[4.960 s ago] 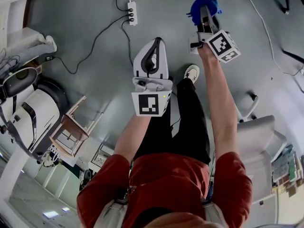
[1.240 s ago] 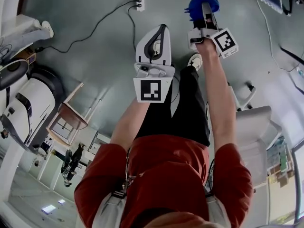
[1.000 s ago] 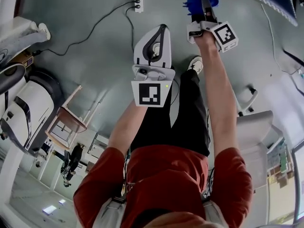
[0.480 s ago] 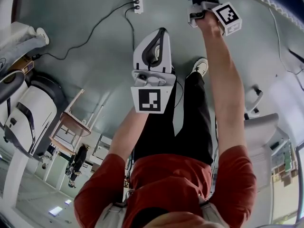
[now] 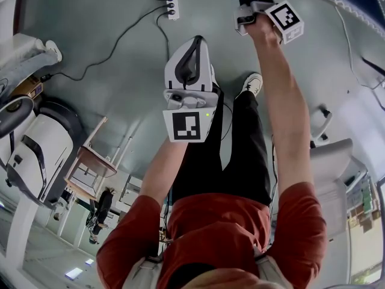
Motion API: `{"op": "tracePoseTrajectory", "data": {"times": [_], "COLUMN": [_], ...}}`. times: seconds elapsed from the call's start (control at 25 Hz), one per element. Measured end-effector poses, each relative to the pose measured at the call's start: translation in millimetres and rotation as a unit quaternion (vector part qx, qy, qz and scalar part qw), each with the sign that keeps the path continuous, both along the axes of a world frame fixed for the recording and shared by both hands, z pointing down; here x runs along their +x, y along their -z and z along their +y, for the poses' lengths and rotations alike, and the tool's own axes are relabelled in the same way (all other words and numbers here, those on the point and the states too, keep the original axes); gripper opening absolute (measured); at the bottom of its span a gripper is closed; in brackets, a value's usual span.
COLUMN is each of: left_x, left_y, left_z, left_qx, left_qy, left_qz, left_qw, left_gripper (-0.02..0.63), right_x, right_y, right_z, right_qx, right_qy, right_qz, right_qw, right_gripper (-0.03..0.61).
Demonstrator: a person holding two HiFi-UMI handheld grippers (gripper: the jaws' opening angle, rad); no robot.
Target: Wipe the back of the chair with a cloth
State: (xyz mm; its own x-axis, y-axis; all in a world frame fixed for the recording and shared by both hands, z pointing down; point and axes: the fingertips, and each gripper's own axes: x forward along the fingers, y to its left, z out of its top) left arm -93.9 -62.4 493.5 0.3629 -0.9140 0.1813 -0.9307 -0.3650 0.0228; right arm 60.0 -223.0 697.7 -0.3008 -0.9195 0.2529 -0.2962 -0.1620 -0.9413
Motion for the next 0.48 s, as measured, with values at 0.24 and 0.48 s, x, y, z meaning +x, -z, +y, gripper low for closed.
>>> {"op": "tracePoseTrajectory", "data": {"times": [0.24, 0.48], "left_x": [0, -4], "left_y": [28, 69], "left_z": [8, 19], "left_qx": [0.006, 0.013], "left_qy": [-0.003, -0.007], "left_qz": [-0.003, -0.008], "left_qw": [1.0, 0.9999], "left_gripper": [0.009, 0.009], "right_x": [-5, -11], "right_y": [45, 110], "right_z": [22, 40], "right_qx": [-0.032, -0.022], "right_qy": [-0.003, 0.007], "right_qz": [-0.011, -0.023], "right_qw": [0.999, 0.999], "right_gripper": [0.054, 0.052]}}
